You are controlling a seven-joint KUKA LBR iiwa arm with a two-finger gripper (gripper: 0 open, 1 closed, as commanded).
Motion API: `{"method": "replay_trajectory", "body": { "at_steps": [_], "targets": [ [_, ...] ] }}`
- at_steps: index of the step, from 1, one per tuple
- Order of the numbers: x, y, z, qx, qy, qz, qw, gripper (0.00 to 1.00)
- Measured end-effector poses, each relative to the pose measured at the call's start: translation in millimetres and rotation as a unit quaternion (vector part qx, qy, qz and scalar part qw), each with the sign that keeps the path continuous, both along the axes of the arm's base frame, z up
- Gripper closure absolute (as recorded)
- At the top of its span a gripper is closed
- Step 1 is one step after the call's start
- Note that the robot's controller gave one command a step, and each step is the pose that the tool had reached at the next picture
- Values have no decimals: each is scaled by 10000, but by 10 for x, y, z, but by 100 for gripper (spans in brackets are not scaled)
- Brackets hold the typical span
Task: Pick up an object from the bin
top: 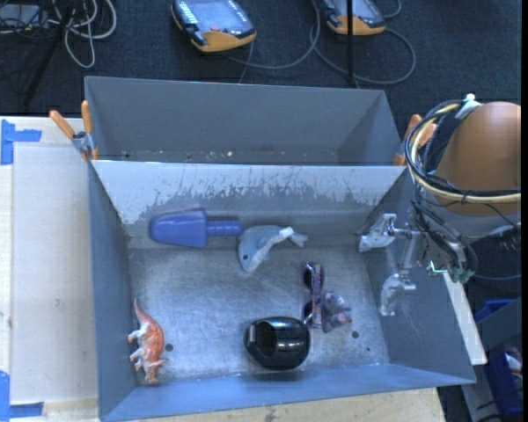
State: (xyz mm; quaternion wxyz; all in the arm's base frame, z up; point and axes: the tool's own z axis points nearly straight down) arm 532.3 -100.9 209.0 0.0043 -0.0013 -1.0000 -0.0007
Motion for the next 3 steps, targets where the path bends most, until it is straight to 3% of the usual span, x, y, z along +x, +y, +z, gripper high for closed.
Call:
{"method": "replay_trajectory", "body": {
  "at_steps": [1, 2, 3],
  "targets": [
    [17, 4, 40, -5, -38, 14, 10000, 0],
    [44, 130, -362, -15, -78, 112, 9999, 0],
    [277, 402, -553, 4, 7, 153, 9999, 0]
  ]
}}
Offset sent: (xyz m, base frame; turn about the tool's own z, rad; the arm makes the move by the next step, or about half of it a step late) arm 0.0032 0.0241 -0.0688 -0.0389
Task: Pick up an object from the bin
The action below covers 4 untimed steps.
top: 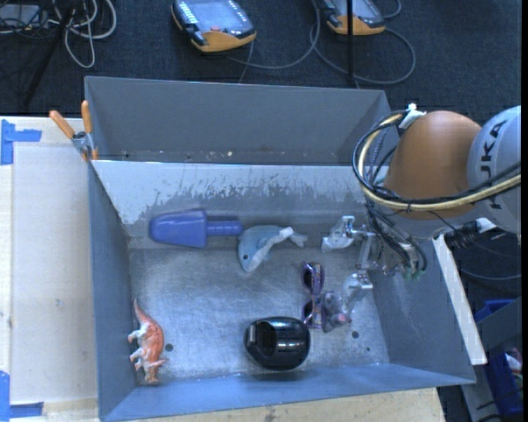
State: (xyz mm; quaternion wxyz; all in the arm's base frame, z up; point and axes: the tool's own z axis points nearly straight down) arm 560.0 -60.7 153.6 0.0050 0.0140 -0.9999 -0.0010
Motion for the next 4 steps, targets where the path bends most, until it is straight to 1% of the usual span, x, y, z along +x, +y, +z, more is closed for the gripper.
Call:
{"method": "replay_trajectory", "body": {
  "at_steps": [1, 2, 3, 4],
  "targets": [
    [-23, 405, -112, -9, -78, 655, 9978, 0],
    [-51, 217, -785, -1, -142, 2191, 9756, 100],
    [-51, 218, -785, -1, -142, 2194, 9755, 100],
    [210, -140, 574, 5, -61, 2222, 9750, 100]
  ]
}}
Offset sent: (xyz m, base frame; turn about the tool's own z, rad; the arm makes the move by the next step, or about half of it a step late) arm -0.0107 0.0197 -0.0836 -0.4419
